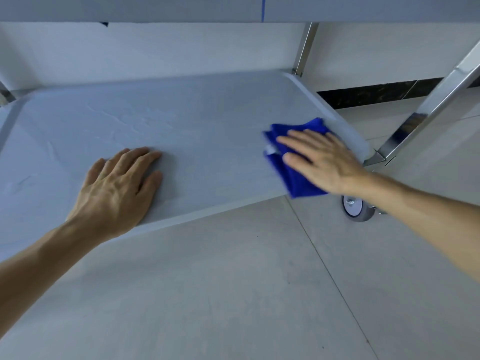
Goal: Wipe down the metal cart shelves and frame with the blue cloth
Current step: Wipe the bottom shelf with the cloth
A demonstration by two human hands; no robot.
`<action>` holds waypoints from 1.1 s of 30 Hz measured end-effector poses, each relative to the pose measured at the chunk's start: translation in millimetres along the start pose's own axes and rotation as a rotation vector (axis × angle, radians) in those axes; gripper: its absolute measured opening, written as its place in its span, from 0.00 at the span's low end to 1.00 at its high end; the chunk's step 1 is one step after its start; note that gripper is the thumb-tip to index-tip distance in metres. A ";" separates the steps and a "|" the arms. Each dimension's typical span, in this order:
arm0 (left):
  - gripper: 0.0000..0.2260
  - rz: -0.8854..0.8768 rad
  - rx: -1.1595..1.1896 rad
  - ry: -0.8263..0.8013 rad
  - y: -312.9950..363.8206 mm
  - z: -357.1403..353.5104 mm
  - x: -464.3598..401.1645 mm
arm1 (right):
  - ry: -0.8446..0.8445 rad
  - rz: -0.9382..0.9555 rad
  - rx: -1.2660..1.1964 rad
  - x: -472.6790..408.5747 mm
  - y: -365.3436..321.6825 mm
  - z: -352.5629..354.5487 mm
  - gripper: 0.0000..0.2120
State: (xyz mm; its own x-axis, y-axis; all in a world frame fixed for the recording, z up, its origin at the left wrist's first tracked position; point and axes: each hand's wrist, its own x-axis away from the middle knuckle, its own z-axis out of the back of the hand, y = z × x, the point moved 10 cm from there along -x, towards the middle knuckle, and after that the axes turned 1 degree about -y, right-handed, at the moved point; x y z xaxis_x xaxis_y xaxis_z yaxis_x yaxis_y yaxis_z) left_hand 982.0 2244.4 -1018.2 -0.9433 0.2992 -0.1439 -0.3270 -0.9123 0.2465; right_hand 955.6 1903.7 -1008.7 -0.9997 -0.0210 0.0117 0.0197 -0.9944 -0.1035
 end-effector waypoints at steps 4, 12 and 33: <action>0.26 0.011 -0.017 0.008 2.2 -0.3 -1.1 | -0.106 -0.343 -0.011 -32.3 82.8 -0.8 0.31; 0.26 0.013 -0.028 0.019 3.8 4.0 0.3 | -0.136 0.008 -0.033 -44.0 -88.9 -20.7 0.28; 0.24 -0.065 -0.038 -0.011 -23.1 18.2 34.1 | -0.161 -0.126 -0.009 0.9 5.3 -18.9 0.32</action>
State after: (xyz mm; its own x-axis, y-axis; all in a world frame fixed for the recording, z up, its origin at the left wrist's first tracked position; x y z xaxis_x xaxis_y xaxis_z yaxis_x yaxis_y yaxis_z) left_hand 956.4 2280.7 -1011.4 -0.9208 0.3609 -0.1479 -0.3852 -0.9009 0.2001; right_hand 954.6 1900.4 -1028.0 -0.9791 0.0869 0.1840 -0.1066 -0.9893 -0.0999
